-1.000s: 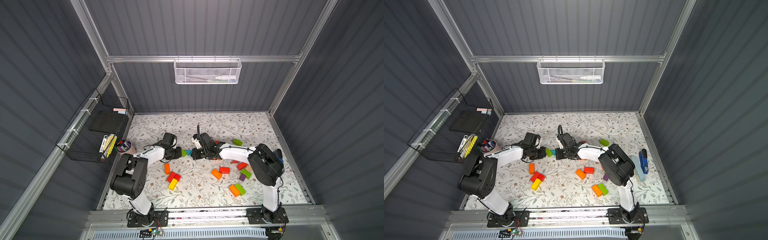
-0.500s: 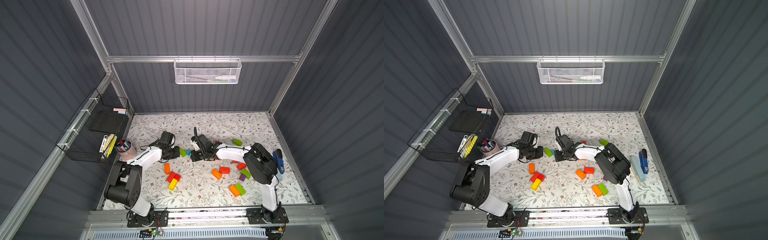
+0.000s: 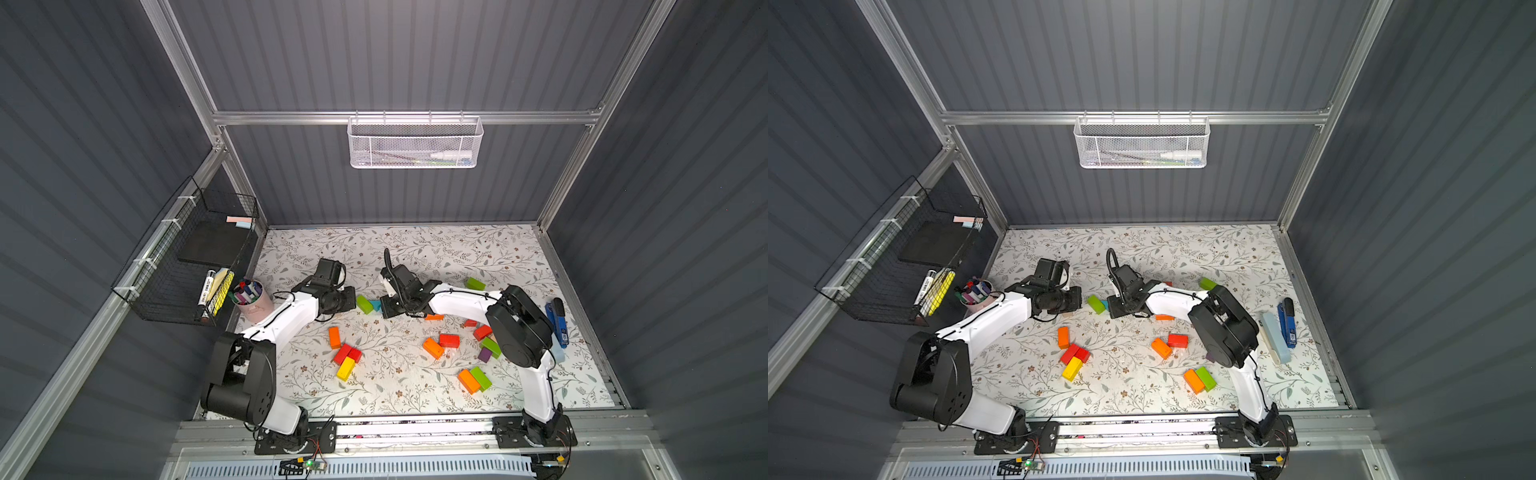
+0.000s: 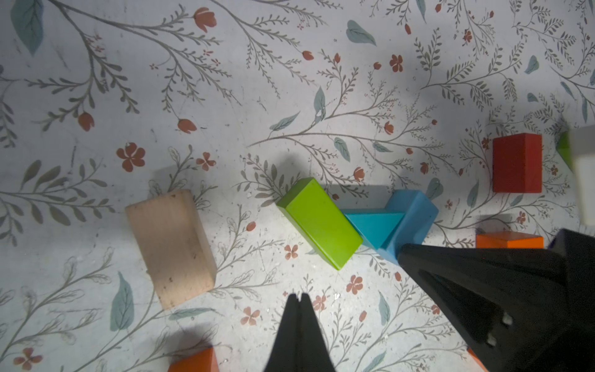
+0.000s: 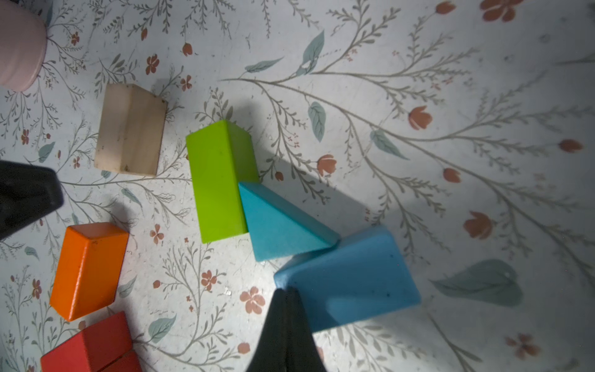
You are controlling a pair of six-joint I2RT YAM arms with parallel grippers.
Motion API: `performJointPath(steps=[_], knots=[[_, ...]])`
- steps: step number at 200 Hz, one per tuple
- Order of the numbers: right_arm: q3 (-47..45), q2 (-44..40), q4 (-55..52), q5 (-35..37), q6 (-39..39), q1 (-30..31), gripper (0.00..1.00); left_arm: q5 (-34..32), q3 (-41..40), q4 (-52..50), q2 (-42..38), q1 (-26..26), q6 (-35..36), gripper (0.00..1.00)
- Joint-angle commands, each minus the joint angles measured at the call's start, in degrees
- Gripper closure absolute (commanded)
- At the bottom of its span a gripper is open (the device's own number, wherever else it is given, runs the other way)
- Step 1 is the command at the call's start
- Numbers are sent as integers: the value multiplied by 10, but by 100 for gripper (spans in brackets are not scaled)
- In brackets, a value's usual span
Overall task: Assemble a heart with building blocks
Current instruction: Move the building block to the center of the board.
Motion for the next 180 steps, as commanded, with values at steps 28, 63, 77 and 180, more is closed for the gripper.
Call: performJointPath(steps=[28, 63, 77, 180], knots=[[-15, 0, 16, -59, -41, 5, 100, -3, 6, -10, -10, 3, 5, 97], [-22, -3, 17, -55, -44, 6, 100, 0, 5, -5, -7, 3, 4, 97], [-21, 0, 14, -52, -45, 6, 100, 0, 5, -5, -8, 3, 4, 97], [4, 13, -26, 16, -66, 7, 100, 0, 4, -5, -11, 3, 4, 97]])
